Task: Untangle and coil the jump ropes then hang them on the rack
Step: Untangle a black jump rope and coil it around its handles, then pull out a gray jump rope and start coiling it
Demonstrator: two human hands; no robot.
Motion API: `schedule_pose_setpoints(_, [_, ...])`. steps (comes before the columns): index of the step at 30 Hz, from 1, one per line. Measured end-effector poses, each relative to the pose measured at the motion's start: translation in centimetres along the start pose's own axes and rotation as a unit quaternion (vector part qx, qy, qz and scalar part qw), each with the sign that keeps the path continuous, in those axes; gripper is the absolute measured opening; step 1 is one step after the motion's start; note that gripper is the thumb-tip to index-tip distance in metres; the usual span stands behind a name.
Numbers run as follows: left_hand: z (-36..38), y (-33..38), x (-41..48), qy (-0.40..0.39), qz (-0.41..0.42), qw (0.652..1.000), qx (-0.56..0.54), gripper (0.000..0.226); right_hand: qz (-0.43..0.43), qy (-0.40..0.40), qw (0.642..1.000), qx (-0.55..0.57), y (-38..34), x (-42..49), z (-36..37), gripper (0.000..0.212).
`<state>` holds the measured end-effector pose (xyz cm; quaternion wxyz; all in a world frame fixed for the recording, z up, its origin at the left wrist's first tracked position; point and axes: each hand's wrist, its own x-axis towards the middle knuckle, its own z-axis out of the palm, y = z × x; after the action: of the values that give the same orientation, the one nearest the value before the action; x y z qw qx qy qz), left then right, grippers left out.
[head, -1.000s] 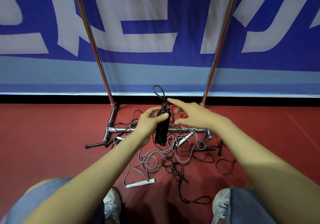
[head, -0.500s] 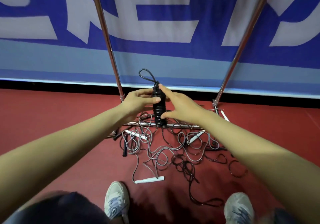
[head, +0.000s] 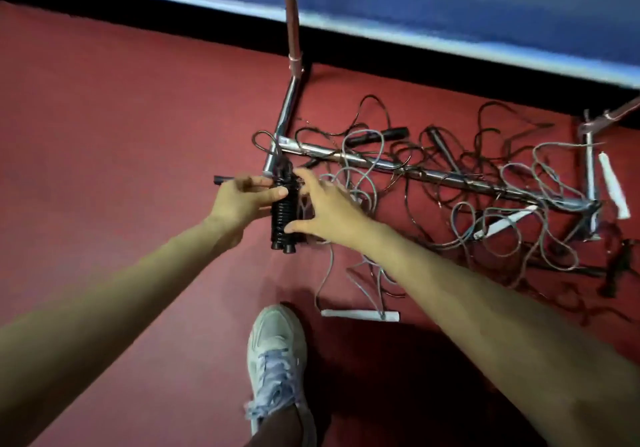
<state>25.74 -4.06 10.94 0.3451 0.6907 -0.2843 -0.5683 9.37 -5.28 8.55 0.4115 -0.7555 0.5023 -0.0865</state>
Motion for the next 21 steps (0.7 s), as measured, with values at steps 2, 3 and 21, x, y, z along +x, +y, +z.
schedule_pose_setpoints(2, [-1.7,-3.3,1.4,0.010,-0.022,1.000,0.016,0.015,-0.005,-0.017,0.996,-0.083,0.5,1.3,3.4,0.094])
schedule_pose_setpoints(3, [-2.3,-5.0,2.0,0.016,-0.032,0.999,0.029,0.014,-0.006,-0.033,0.992,-0.122,0.7,1.7,4.9,0.094])
schedule_pose_setpoints(21, [-2.1,-9.8,3.2,0.115,0.074,0.934,0.331,0.048,0.023,-0.057,0.970,-0.233,2.3,1.6,9.3,0.085])
